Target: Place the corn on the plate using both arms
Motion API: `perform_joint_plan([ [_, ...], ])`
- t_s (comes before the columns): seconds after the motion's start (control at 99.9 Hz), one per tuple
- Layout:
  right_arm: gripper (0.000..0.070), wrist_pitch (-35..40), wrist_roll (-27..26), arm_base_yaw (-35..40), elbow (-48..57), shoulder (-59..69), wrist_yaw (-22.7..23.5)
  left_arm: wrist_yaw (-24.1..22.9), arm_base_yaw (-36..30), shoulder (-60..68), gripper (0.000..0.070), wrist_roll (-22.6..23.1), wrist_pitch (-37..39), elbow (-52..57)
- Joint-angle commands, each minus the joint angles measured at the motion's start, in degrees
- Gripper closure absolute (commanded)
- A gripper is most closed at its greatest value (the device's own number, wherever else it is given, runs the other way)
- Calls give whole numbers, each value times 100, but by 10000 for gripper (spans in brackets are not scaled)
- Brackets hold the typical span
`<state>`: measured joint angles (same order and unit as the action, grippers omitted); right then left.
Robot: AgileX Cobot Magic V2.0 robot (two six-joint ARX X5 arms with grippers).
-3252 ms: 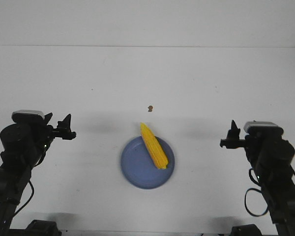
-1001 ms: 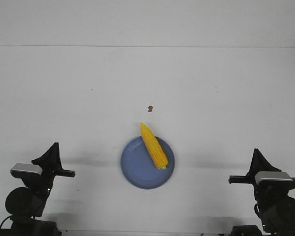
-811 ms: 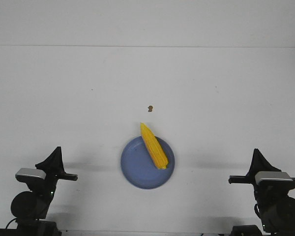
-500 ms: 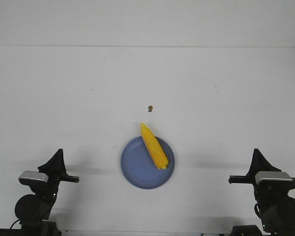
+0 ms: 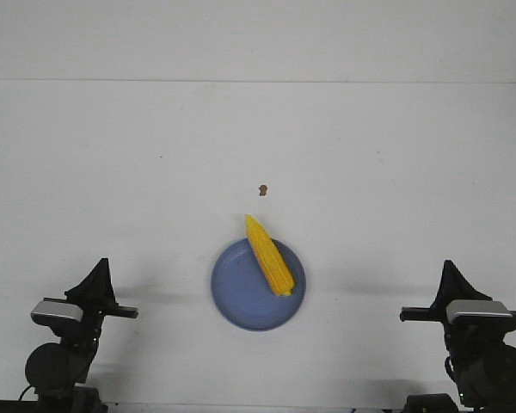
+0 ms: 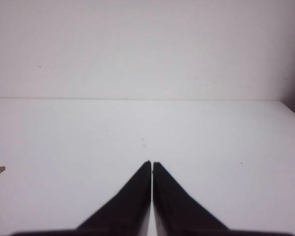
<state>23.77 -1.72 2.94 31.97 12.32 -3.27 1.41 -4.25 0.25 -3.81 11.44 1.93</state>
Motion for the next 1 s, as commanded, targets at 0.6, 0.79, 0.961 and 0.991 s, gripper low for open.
perform_joint_plan([
  [0.6,693,-83,44,-2,22,9,-15,-15,0,-7,688,-9,61,-114],
  [0.79,693,-350,66,-44,-238,-289,-120,-15,0,-7,688,-9,59,-114],
  [0.961,693,-1158,66,-46,-1084,-916,-105,-15,0,-7,688,-9,59,-114],
  [0.991,693,-1266,66,-44,-1233,-1025,-105,-15,0,-7,688,-9,61,-114],
])
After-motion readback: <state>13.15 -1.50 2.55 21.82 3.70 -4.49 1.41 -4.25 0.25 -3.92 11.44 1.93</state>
